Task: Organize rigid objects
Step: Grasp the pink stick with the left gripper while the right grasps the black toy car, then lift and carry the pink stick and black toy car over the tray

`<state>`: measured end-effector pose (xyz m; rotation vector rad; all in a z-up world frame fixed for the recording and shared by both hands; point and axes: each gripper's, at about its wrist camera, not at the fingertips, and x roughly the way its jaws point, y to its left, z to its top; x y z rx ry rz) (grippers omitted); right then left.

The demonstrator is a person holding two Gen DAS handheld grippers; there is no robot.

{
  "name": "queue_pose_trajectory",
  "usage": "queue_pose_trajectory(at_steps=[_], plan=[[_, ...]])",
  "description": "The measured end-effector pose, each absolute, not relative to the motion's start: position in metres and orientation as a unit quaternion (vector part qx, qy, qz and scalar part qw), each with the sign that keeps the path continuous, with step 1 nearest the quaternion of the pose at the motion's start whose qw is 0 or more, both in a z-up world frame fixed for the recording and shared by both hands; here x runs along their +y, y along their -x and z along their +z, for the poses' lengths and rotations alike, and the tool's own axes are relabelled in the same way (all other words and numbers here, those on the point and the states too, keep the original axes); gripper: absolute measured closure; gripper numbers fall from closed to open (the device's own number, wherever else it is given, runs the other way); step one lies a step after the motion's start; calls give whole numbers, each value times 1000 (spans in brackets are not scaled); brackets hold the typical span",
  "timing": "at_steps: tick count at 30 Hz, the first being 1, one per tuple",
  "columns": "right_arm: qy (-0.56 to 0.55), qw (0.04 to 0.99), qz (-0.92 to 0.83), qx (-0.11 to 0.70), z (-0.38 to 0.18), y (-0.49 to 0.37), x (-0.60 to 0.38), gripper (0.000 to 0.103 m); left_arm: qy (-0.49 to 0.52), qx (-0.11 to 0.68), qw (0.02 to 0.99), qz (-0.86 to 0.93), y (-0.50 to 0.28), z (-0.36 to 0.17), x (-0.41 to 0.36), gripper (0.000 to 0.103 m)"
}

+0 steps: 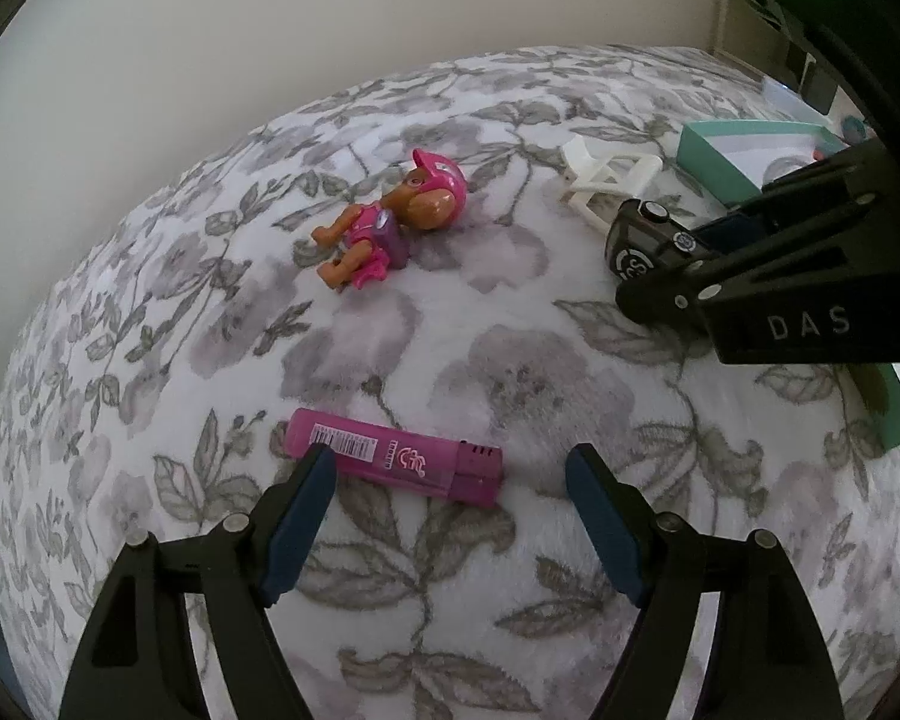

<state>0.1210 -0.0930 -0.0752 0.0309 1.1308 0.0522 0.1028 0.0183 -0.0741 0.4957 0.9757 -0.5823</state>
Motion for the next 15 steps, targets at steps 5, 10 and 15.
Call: queue_pose_trajectory(at_steps=[5,10,15], plan=[[-12,844,26,536,-75,-120,-92,69,-219,448,823,-272,-111,-76,26,22],[-16,844,28,536,-75,-119,-92,69,-266,421,814,-299,-108,-74,23,22],[-20,843,29,536,-74,-120,-94,69,-302,402,808,-308,-112,-74,20,20]])
